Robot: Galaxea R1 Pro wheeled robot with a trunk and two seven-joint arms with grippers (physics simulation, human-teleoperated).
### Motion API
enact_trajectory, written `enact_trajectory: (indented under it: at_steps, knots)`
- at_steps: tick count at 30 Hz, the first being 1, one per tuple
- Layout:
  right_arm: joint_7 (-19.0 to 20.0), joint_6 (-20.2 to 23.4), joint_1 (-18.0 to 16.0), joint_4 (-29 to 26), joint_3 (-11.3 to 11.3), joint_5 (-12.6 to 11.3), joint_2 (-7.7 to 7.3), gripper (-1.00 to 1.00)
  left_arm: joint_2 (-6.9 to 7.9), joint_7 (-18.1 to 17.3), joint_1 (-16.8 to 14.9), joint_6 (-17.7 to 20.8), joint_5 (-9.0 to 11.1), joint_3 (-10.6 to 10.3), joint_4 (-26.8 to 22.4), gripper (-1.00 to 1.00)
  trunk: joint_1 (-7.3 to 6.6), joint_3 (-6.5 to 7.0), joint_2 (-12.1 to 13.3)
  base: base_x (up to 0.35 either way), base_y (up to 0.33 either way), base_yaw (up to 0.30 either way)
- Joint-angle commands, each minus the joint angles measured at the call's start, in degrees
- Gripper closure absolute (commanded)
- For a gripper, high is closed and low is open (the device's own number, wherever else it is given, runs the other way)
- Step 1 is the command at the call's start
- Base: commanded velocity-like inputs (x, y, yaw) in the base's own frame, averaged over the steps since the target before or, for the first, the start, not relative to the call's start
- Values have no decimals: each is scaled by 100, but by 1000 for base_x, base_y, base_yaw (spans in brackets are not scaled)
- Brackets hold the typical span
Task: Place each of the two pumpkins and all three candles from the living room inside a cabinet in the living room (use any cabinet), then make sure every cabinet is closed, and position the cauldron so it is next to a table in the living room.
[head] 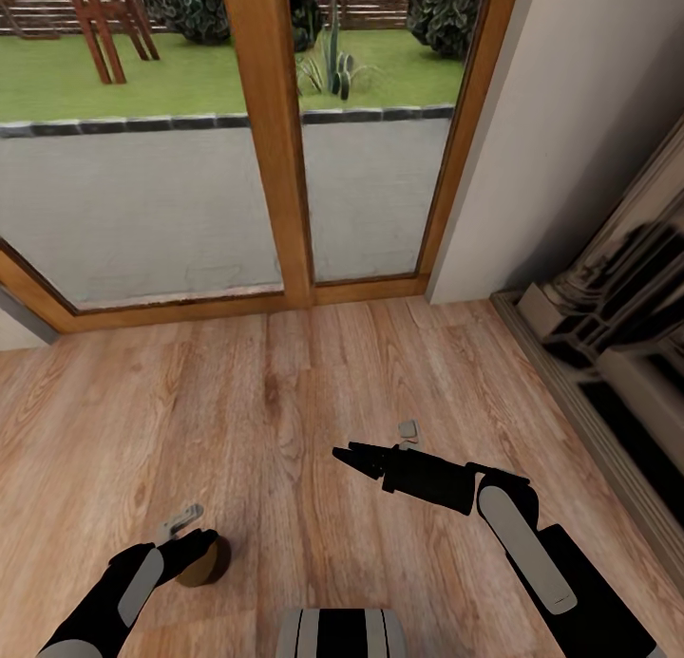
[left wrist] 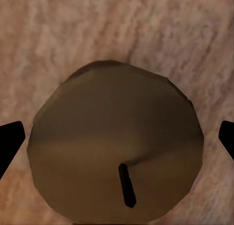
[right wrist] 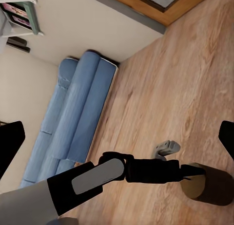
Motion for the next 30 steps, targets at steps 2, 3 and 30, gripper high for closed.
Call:
enact_trajectory:
  at_steps: [2, 3, 30]
  knots:
    - [-5, 27, -5, -1, 3, -27, -4, -100, 0, 34, -2, 33, 60, 4, -11, -100, -1, -4, -2, 4, -2, 0]
    - [-5, 25, -4, -1, 3, -26, -2, -100, -2, 34, -1, 33, 60, 4, -11, -100, -1, -4, -2, 2, -1, 0]
    - [-5, 25, -4, -1, -1, -25, -2, -100, 0, 33, 0, -1, 60, 4, -11, -100, 17, -159, -11, 0, 0, 0]
